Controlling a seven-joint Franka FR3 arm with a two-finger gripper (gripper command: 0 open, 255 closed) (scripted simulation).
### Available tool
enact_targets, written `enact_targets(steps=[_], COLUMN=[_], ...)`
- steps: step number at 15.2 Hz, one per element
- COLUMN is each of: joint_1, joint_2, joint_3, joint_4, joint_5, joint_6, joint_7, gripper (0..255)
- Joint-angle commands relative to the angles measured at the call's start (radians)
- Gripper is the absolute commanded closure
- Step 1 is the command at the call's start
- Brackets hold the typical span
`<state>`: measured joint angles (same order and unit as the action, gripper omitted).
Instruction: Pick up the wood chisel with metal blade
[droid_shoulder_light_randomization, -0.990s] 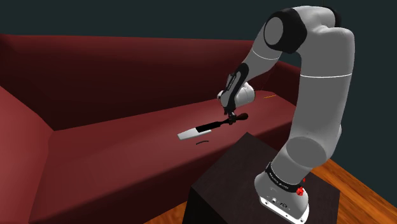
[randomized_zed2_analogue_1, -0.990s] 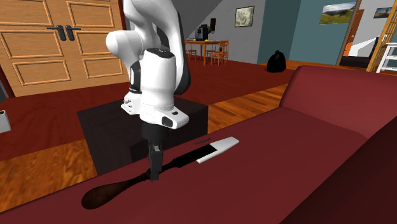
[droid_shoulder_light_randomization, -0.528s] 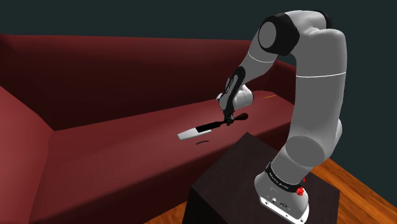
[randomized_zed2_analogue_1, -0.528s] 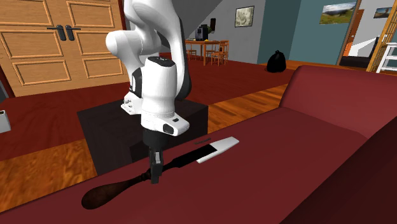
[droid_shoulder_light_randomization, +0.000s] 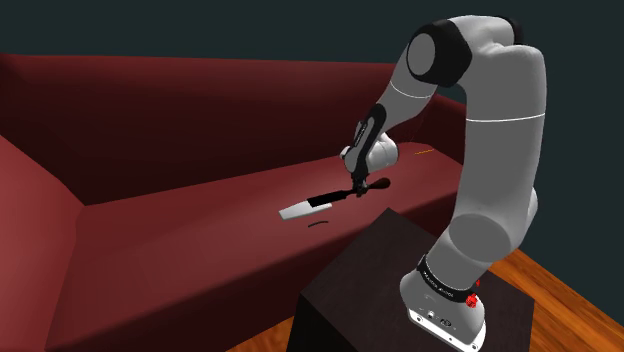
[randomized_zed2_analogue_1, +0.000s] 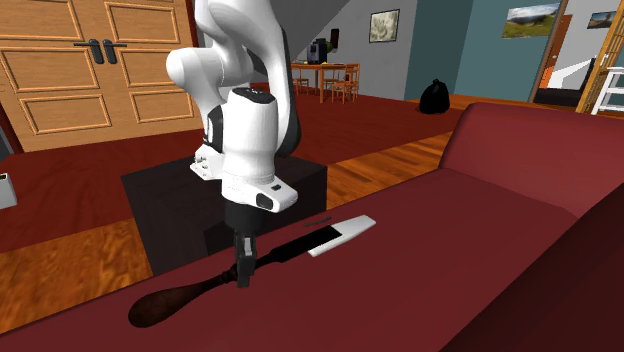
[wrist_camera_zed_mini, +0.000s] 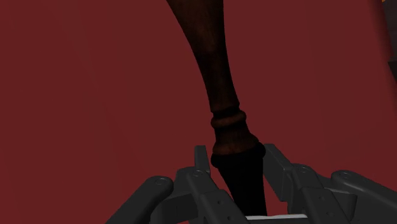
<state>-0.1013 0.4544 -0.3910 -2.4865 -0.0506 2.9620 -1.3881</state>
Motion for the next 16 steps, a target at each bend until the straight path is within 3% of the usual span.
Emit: enact_targets(steps=[1, 16], joint_1=[0.01, 0.111], joint_2=[-0.023, -0.232], joint_3=[-0.014, -0.139], joint_4=[-0.005, -0.037], joint_5=[-0.008, -0.123], joint_6=[-0.019, -0.19], joint_7=[0.001, 0.057], gripper=[255, 255])
